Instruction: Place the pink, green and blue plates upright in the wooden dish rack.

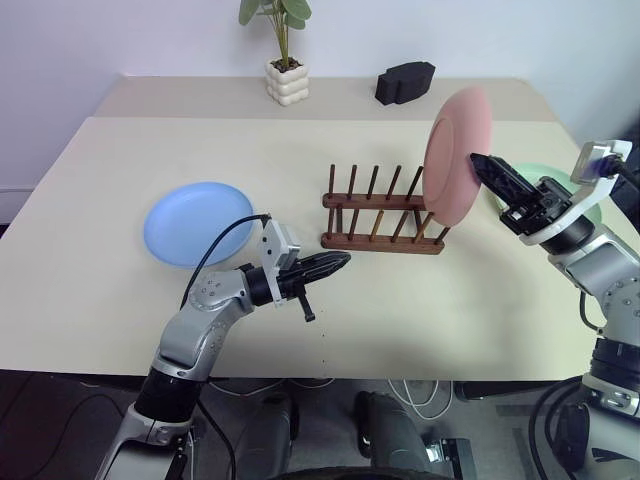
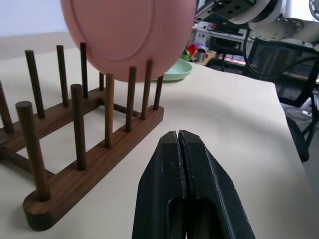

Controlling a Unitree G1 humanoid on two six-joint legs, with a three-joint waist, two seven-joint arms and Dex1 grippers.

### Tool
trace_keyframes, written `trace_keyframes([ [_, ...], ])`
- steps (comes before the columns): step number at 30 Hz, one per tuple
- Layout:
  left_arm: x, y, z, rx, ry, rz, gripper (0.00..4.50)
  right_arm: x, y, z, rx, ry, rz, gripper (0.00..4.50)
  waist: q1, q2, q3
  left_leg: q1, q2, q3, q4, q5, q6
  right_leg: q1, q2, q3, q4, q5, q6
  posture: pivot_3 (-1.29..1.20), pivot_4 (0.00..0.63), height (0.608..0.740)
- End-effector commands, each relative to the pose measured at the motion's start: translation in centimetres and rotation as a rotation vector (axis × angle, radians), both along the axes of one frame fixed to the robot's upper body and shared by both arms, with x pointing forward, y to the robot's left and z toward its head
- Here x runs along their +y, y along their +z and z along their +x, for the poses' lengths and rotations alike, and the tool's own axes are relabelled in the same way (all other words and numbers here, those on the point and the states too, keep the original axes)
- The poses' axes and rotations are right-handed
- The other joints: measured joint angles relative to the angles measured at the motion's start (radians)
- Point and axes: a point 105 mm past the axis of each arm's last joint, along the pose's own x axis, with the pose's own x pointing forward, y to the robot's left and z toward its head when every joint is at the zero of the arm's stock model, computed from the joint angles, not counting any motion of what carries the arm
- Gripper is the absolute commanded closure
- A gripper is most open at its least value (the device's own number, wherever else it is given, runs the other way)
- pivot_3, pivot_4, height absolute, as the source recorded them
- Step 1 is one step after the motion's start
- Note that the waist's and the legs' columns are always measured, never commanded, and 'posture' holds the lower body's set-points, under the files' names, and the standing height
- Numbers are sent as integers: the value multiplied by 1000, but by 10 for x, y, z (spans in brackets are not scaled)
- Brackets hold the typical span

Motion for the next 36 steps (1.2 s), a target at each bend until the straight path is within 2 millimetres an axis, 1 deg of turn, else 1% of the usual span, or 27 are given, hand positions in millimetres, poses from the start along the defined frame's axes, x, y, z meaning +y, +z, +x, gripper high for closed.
trace_keyframes([
  [1, 0, 8, -3, -38, -9, -14, 4500, -5, 3, -1, -13, -16, 33, 4462, 0, 0, 0, 0, 0, 0, 0, 0, 0, 0, 0, 0, 0, 0, 0, 0, 150, 731],
  [3, 1, 6, -2, -37, -7, -13, 4500, -7, 1, 1, -4, -33, 31, 3866, 0, 0, 0, 0, 0, 0, 0, 0, 0, 0, 0, 0, 0, 0, 0, 0, 150, 731],
  [4, 2, 5, -2, -36, -5, -13, 4500, -7, 0, 2, -3, -38, 31, 3659, 0, 0, 0, 0, 0, 0, 0, 0, 0, 0, 0, 0, 0, 0, 0, 0, 150, 731],
  [8, 2, 3, -2, -34, -2, -13, 4500, -8, 1, 3, -8, -50, 27, 1674, 0, 0, 0, 0, 0, 0, 0, 0, 0, 0, 0, 0, 0, 0, 0, 0, 150, 731],
  [10, 2, 3, -3, -34, -2, -13, 4500, -11, 2, 5, -18, -75, 15, 594, 0, 0, 0, 0, 0, 0, 0, 0, 0, 0, 0, 0, 0, 0, 0, 0, 150, 731],
  [11, 3, 3, -3, -34, -2, -13, 4500, -12, 3, 6, -21, -89, 12, 162, 0, 0, 0, 0, 0, 0, 0, 0, 0, 0, 0, 0, 0, 0, 0, 0, 150, 731],
  [12, 3, 3, -3, -33, -1, -13, 4500, -16, 4, 8, -24, -113, 10, 67, 0, 0, 0, 0, 0, 0, 0, 0, 0, 0, 0, 0, 0, 0, 0, 0, 150, 731],
  [14, 3, 3, -3, -34, -1, -14, 4500, -28, 9, 11, -44, -174, 6, 67, 0, 0, 0, 0, 0, 0, 0, 0, 0, 0, 0, 0, 0, 0, 0, 0, 150, 731],
  [17, 3, 3, -3, -34, -1, -14, 4500, -47, 24, 10, -115, -273, -36, 67, 0, 0, 0, 0, 0, 1, 0, 0, 0, 0, 0, 0, 0, 0, 0, 0, 150, 731],
  [19, 3, 3, -3, -35, -1, -15, 4500, -64, 35, 7, -155, -344, -56, 67, 1, 0, 0, -1, 0, 1, 0, 0, 0, -1, 0, 0, 0, 0, 0, 0, 150, 731],
  [21, 3, 4, -3, -34, -1, -16, 4500, -82, 41, 6, -173, -434, -124, 67, 2, 0, 0, -1, 0, 1, 0, 0, 0, -1, 0, 0, 0, 0, 0, 0, 150, 731],
  [22, 2, 4, -3, -34, -2, -17, 4500, -89, 40, 6, -172, -476, -175, 67, 2, 0, 0, -1, 0, 1, 0, 0, 0, -1, 0, 0, 0, 0, 0, 0, 150, 731],
  [24, 2, 4, -4, -33, -4, -17, 4500, -107, 28, 10, -134, -572, -332, 67, 1, 0, 0, -1, 0, 1, 0, 0, 0, -1, 0, 0, -1, 0, 0, 0, 150, 731],
  [26, 1, 4, -3, -31, -8, -18, 4500, -127, 11, 15, -81, -663, -514, 67, 1, 0, 0, -1, 0, 2, 0, 0, 0, -1, 0, 0, -1, 0, 0, 0, 150, 731],
  [28, -1, 4, -3, -29, -15, -19, 4500, -138, -4, 18, -41, -702, -689, 67, 0, 0, 0, -1, 0, 2, 0, 0, 0, -1, 0, 0, -1, 0, 0, 0, 150, 731],
  [30, -2, 4, -3, -28, -21, -19, 4500, -142, -25, 21, -14, -695, -900, 67, -5, 1, 0, -1, 0, 2, 0, 0, 0, -1, 0, 0, -1, 0, 0, 0, 150, 731],
  [31, -3, 4, -3, -28, -24, -19, 4500, -143, -34, 23, -2, -680, -976, 67, -8, 1, 0, 0, 0, 3, 0, 0, 0, -1, 0, 0, 0, 0, 0, 0, 150, 731],
  [34, -5, 4, -3, -31, -28, -18, 4500, -139, -50, 31, 10, -643, -1071, 67, -17, 1, 0, 0, 0, 3, -1, 0, 0, -1, 0, 0, 0, 0, 0, 0, 150, 731],
  [36, -6, 5, -3, -34, -28, -18, 4500, -139, -64, 36, 29, -623, -1180, 67, -23, 1, 0, 0, 0, 3, 0, 0, 0, -1, 0, 1, 0, 0, 0, 0, 150, 731],
])
